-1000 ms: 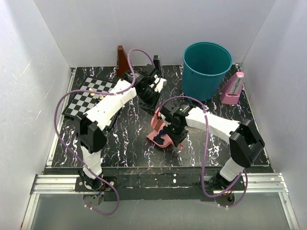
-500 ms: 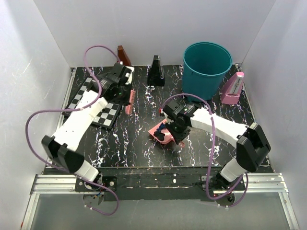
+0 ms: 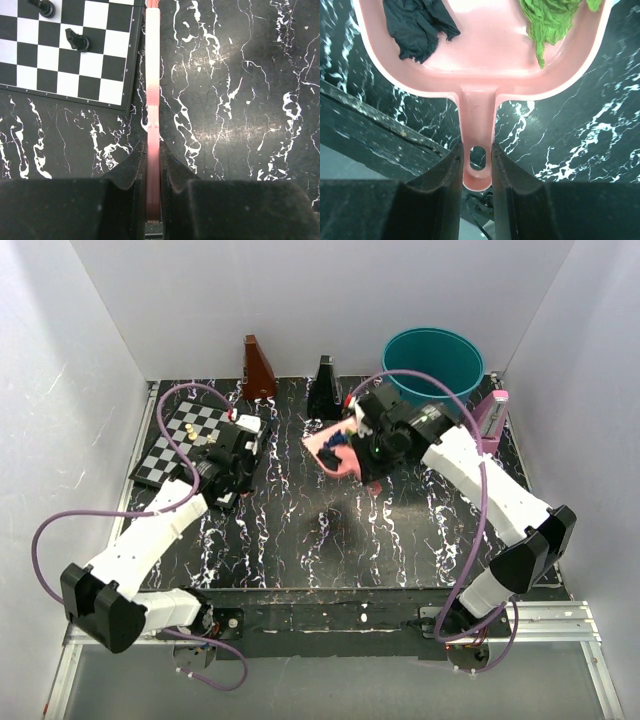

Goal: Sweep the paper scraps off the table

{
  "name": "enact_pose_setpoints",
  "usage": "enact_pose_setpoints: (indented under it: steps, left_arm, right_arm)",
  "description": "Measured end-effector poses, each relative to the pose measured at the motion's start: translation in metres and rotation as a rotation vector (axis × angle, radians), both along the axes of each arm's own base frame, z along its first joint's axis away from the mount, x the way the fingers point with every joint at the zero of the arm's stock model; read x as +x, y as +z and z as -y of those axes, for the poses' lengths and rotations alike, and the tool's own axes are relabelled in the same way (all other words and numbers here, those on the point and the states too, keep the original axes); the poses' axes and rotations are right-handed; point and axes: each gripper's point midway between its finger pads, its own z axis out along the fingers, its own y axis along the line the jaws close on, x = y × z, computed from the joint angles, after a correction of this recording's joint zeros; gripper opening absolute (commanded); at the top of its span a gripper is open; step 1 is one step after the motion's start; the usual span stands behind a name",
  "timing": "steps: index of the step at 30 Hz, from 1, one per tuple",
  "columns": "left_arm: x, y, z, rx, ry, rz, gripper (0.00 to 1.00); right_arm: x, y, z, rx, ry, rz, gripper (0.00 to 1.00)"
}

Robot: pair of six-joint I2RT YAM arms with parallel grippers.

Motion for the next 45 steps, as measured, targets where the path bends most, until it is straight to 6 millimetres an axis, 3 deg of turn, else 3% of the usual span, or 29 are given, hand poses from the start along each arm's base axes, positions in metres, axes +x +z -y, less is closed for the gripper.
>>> enact_pose_setpoints:
  steps: [5,12,15,19,25,30,35,39,45]
  left_arm:
    - [-0.006,0.006,-0.007,-0.032,0.006,0.089,0.0]
    - [-0.003,0.022,-0.004,-0.091,0.003,0.179,0.0]
    - [-0.002,0.019,-0.001,-0.101,-0.006,0.175,0.0]
    - [-0.002,0.018,0.003,-0.114,-0.015,0.171,0.0]
    - [-0.002,0.019,0.005,-0.134,-0.024,0.186,0.0]
    - [-0.004,0.014,0.007,-0.138,-0.034,0.173,0.0]
    - [-0.004,0.013,0.009,-0.143,-0.042,0.165,0.0]
    - [-0.005,0.013,0.011,-0.15,-0.05,0.161,0.0]
    - [-0.006,0.012,0.012,-0.154,-0.056,0.156,0.0]
  right_arm:
    - [0.032,0.056,0.004,0.074,-0.073,0.077,0.01]
    - [0.085,0.103,0.015,0.168,-0.201,0.143,0.01]
    - [0.105,0.108,0.027,0.216,-0.27,0.133,0.01]
    - [0.117,0.111,0.045,0.284,-0.352,0.09,0.01]
    - [0.138,0.129,0.06,0.527,-0.441,0.066,0.01]
    - [0.146,0.149,0.062,0.759,-0.468,0.043,0.01]
    - [0.144,0.163,0.05,0.955,-0.439,0.024,0.01]
    - [0.14,0.166,0.046,1.108,-0.423,0.016,0.01]
    - [0.151,0.165,0.062,1.307,-0.453,0.023,0.01]
